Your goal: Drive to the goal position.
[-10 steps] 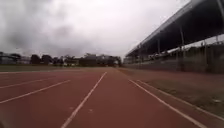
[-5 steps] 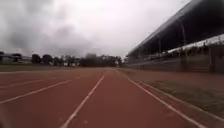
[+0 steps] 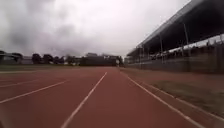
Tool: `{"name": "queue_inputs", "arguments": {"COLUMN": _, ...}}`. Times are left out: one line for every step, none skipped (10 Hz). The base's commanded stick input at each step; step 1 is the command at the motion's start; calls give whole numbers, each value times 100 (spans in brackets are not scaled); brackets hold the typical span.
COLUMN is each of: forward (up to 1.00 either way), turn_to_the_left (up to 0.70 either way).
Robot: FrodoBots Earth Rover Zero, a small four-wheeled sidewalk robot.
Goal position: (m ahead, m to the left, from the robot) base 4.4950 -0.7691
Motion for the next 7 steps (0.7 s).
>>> {"name": "queue_inputs", "arguments": {"forward": 70, "turn_to_the_left": 0}}
{"name": "queue_inputs", "arguments": {"forward": 70, "turn_to_the_left": 0}}
{"name": "queue_inputs", "arguments": {"forward": 70, "turn_to_the_left": 0}}
{"name": "queue_inputs", "arguments": {"forward": 70, "turn_to_the_left": 0}}
{"name": "queue_inputs", "arguments": {"forward": 70, "turn_to_the_left": 0}}
{"name": "queue_inputs", "arguments": {"forward": 70, "turn_to_the_left": 0}}
{"name": "queue_inputs", "arguments": {"forward": 70, "turn_to_the_left": -1}}
